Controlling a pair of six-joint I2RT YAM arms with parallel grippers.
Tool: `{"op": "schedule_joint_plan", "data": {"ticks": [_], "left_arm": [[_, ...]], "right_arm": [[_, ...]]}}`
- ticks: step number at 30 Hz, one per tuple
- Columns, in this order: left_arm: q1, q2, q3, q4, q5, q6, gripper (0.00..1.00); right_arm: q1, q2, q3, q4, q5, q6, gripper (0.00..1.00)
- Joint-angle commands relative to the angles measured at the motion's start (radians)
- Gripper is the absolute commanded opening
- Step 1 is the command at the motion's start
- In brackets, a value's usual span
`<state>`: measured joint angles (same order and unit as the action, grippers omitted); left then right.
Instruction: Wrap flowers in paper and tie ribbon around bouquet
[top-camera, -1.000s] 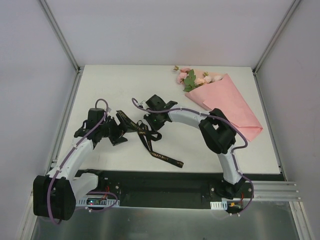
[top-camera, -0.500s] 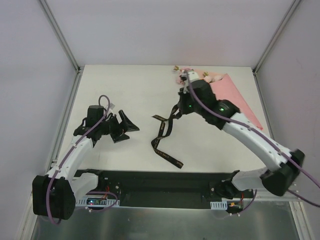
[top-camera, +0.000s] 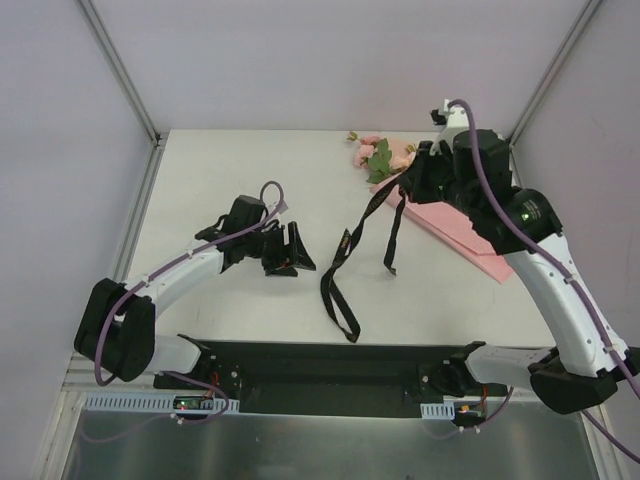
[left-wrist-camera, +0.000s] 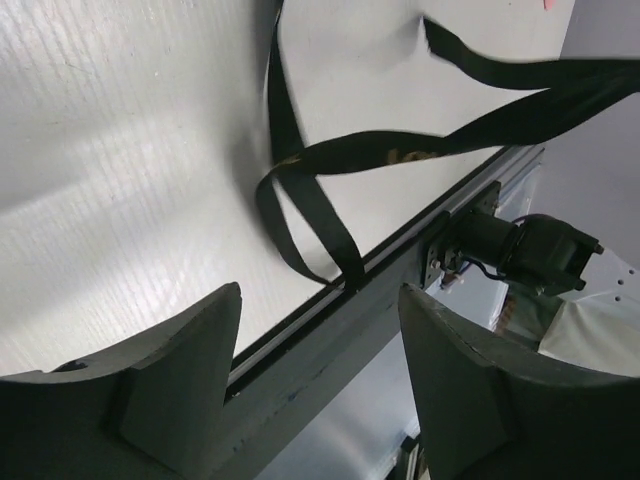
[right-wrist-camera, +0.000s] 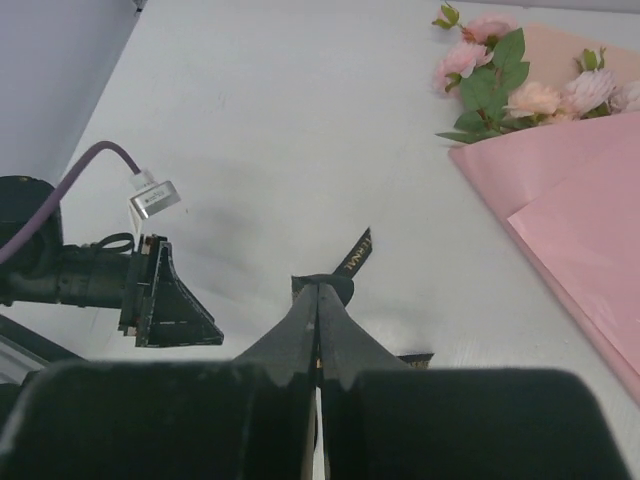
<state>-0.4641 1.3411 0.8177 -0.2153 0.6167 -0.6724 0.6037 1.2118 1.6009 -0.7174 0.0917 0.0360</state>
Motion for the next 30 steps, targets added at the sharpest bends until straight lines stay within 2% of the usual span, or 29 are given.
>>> {"op": "schedule_joint_plan", "data": {"ticks": [1, 4, 6, 8, 9, 10, 12, 14, 15, 16, 18, 19, 21, 22, 23, 24, 25, 27, 28, 30], "left_arm": [[-0.008, -0.078, -0.066, 0.152, -0.026, -0.110, 0.64], [-0.007, -0.151, -0.075, 0.154, -0.070, -0.079, 0.75], [0.007, -0.181, -0.080, 0.142, -0.071, -0.091, 0.77], [0.031, -0.247, -0.109, 0.140, -0.069, -0.124, 0.74], [0.053, -0.288, -0.126, 0.142, -0.095, -0.157, 0.63], [0.064, -0.387, -0.165, 0.140, -0.159, -0.167, 0.59], [0.108, -0.491, -0.195, 0.098, -0.221, -0.167, 0.56], [0.149, -0.604, -0.200, 0.044, -0.273, -0.156, 0.62], [0.171, -0.626, -0.193, 0.013, -0.275, -0.136, 0.64], [0.208, -0.646, -0.178, -0.021, -0.265, -0.125, 0.73], [0.226, -0.628, -0.154, -0.045, -0.209, -0.095, 0.78], [0.231, -0.582, -0.147, -0.061, -0.190, -0.092, 0.81], [0.231, -0.513, -0.144, -0.059, -0.097, -0.099, 0.82], [0.231, -0.422, -0.135, -0.061, -0.062, -0.098, 0.82], [0.223, -0.366, -0.129, -0.043, -0.023, -0.081, 0.80], [0.217, -0.303, -0.120, -0.035, 0.048, -0.060, 0.77], [0.208, -0.178, -0.080, -0.033, 0.079, -0.038, 0.75], [0.167, -0.071, -0.025, -0.033, 0.107, -0.006, 0.68], [0.148, -0.012, 0.021, -0.029, 0.077, -0.013, 0.68], [0.096, 0.016, 0.060, 0.002, 0.022, -0.047, 0.66]], "right_arm": [[-0.038, 0.017, 0.164, -0.070, -0.082, -0.031, 0.01], [-0.056, 0.058, 0.278, -0.054, -0.196, -0.059, 0.00], [-0.058, 0.124, 0.383, -0.009, -0.334, -0.041, 0.00], [-0.048, 0.201, 0.456, 0.036, -0.491, 0.002, 0.00], [-0.033, 0.224, 0.487, 0.079, -0.510, 0.025, 0.00], [-0.010, 0.245, 0.561, 0.094, -0.515, 0.024, 0.00], [0.071, 0.324, 0.643, 0.142, -0.549, 0.007, 0.01], [0.143, 0.371, 0.758, 0.203, -0.567, 0.013, 0.00], [0.156, 0.400, 0.781, 0.231, -0.578, 0.027, 0.00], [0.165, 0.405, 0.806, 0.255, -0.584, 0.050, 0.00], [0.168, 0.373, 0.798, 0.248, -0.535, 0.024, 0.00], [0.160, 0.344, 0.771, 0.234, -0.493, -0.001, 0.00], [0.136, 0.254, 0.583, 0.234, -0.373, -0.031, 0.00], [0.080, 0.158, 0.515, 0.237, -0.353, -0.033, 0.00], [0.038, 0.113, 0.367, 0.237, -0.339, -0.010, 0.00], [-0.010, 0.068, 0.293, 0.237, -0.340, 0.013, 0.00], [-0.109, -0.031, 0.221, 0.237, -0.354, 0.040, 0.00], [-0.189, -0.119, 0.020, 0.204, -0.350, 0.045, 0.00], [-0.231, -0.159, -0.033, 0.176, -0.328, 0.027, 0.00], [-0.254, -0.242, -0.119, 0.051, -0.207, -0.045, 0.00]]}}
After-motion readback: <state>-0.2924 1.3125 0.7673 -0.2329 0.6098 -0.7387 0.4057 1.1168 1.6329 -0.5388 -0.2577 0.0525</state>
